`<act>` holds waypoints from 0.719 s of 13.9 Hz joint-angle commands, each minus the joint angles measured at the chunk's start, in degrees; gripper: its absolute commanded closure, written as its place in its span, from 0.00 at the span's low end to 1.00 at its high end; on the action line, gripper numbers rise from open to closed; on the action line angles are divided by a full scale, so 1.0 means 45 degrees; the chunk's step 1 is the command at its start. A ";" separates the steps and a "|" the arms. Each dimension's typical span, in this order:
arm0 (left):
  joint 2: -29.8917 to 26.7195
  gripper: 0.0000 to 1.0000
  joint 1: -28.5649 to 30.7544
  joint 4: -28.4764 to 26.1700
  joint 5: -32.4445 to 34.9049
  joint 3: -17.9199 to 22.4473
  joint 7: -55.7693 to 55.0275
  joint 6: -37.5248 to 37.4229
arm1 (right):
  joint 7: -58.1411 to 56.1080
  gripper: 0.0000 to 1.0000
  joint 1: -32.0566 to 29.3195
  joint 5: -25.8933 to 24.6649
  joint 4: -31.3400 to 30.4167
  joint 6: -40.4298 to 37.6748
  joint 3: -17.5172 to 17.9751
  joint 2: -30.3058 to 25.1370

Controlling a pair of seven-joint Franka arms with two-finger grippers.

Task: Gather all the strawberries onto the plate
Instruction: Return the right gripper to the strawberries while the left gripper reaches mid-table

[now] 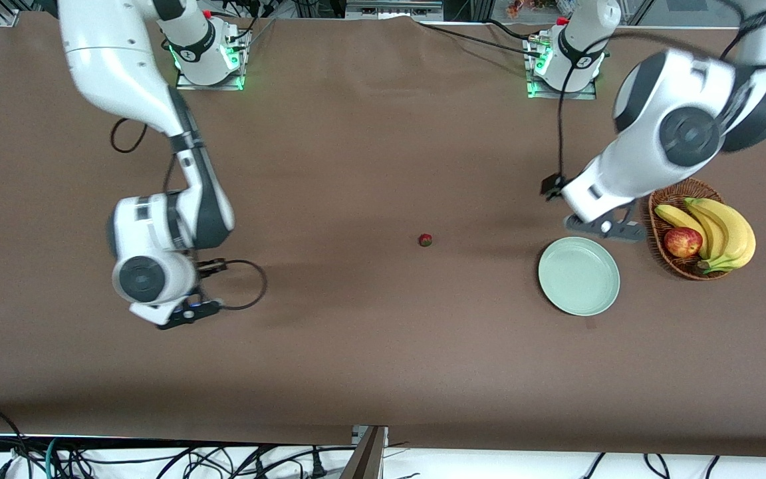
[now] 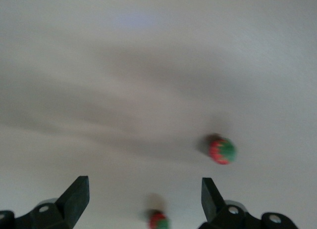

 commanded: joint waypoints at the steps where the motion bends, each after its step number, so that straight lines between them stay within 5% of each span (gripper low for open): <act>1: 0.2057 0.00 -0.0979 0.1562 -0.0269 -0.0123 -0.2602 0.0693 | -0.1971 0.00 -0.1196 0.1333 -0.1430 0.0762 0.0142 -0.0678; 8: 0.4424 0.00 -0.2777 0.1231 -0.0210 -0.0083 -0.4635 0.4758 | -0.3266 0.01 -0.1883 0.1454 -0.2975 0.2989 0.0142 -0.0697; 10: 0.4775 0.00 -0.3556 0.1250 -0.0094 -0.0026 -0.6041 0.5479 | -0.3266 0.10 -0.1883 0.1434 -0.2995 0.3244 0.0142 -0.0697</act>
